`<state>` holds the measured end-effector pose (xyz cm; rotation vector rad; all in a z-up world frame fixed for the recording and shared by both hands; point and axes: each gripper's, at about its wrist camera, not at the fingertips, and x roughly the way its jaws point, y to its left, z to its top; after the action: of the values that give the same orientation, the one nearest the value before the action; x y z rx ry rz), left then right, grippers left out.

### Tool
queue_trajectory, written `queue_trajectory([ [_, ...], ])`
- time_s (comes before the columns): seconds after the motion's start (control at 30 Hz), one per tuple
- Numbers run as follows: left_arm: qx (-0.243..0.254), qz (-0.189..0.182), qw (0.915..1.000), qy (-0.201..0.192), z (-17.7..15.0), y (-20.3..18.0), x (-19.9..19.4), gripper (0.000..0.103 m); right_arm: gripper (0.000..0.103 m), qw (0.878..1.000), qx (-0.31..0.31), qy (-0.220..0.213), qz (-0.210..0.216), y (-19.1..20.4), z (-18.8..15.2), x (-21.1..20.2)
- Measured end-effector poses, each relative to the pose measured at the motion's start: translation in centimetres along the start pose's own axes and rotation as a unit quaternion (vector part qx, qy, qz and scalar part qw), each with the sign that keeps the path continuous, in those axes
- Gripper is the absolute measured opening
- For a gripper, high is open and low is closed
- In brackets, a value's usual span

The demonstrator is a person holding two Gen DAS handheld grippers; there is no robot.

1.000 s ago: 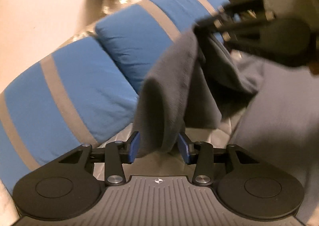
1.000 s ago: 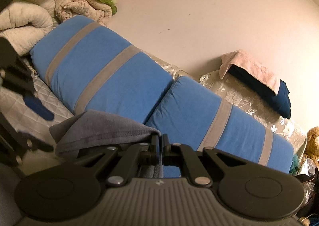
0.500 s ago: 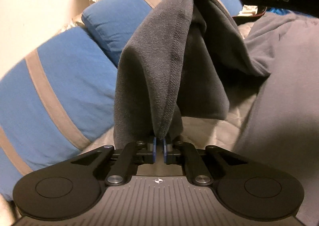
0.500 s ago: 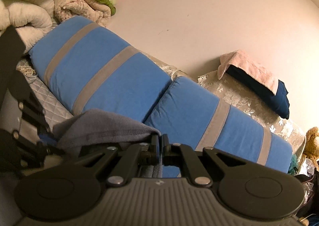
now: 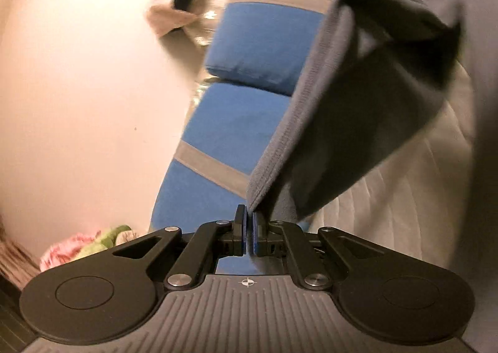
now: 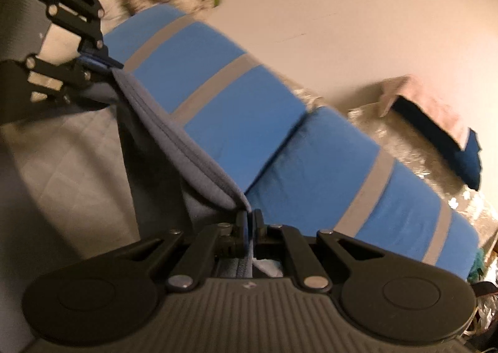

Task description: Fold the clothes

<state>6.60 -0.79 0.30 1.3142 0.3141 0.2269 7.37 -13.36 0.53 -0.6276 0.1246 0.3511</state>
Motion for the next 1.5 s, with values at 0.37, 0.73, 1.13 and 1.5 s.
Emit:
queue_trajectory([
  [0.37,-0.102,-0.183,0.9768,0.045,-5.5,-1.1,-1.9,0.015,0.004,1.0,-0.003,0.003,-0.025,0.3,-0.1,-1.1],
  [0.73,-0.209,-0.266,0.941,0.014,-9.5,2.9,-2.2,0.038,0.005,0.999,-0.011,0.016,-0.036,0.8,-0.5,-1.1],
  [1.13,-0.152,-0.305,0.9396,0.023,-10.1,1.8,-1.9,0.038,0.006,0.999,-0.03,0.019,-0.029,0.7,-0.8,-1.4],
  [1.5,-0.108,-0.31,0.9446,0.007,-9.9,1.7,-2.2,0.038,0.009,0.999,-0.04,0.022,-0.027,0.5,-1.0,-1.6],
])
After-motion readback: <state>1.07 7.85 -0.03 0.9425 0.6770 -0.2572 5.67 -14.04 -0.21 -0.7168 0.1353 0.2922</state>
